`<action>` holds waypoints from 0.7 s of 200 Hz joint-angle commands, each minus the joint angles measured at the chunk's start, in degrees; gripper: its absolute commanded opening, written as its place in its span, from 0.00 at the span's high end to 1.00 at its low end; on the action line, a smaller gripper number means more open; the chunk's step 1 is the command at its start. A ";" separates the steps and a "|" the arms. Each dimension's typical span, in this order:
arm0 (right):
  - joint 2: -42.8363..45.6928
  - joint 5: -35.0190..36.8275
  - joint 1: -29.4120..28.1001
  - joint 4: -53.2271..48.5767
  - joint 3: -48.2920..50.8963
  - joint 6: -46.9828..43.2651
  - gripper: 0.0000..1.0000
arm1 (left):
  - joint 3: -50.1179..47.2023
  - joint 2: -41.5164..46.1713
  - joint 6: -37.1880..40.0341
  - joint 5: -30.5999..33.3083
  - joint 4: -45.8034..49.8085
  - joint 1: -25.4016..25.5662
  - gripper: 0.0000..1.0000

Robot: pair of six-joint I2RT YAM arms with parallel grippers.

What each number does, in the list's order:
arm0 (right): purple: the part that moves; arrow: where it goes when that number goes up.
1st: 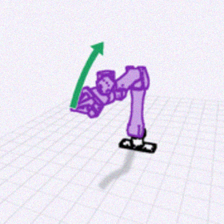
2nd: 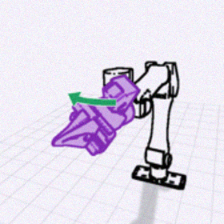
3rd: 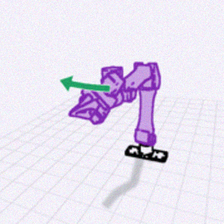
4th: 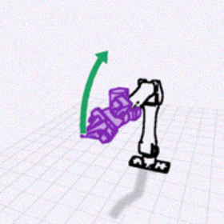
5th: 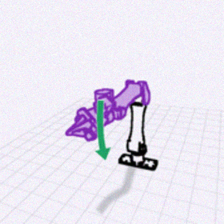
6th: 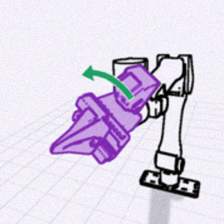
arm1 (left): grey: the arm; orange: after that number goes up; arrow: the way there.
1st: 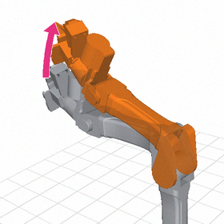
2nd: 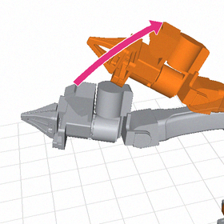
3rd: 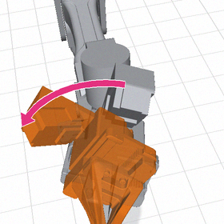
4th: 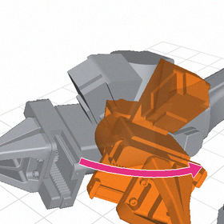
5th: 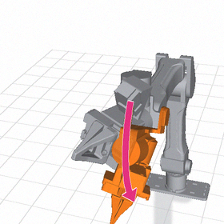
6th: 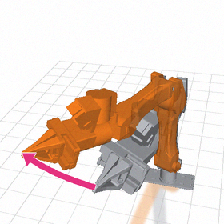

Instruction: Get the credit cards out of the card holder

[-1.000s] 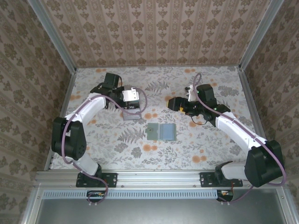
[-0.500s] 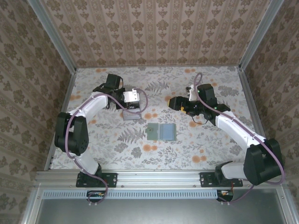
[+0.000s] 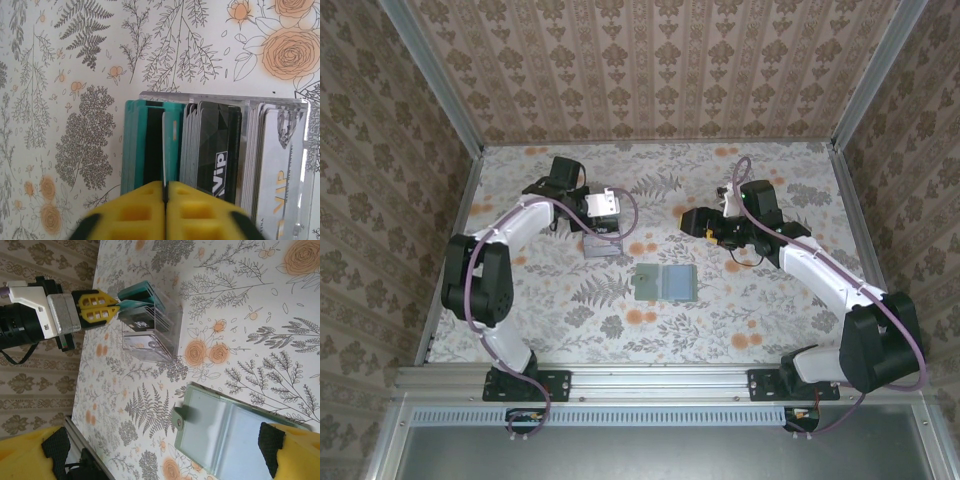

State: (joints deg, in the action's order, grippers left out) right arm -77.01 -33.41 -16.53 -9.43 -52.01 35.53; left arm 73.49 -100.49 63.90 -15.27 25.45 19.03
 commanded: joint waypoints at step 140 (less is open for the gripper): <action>-1.66 -1.75 0.48 0.83 -0.76 -0.33 0.00 | 4.93 0.84 -6.36 -1.04 -1.00 -1.07 0.58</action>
State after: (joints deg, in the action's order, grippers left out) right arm -78.08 -33.47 -16.32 -9.26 -52.01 35.53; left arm 76.34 -101.67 60.36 -15.25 25.21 18.81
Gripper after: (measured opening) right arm 0.995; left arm 0.393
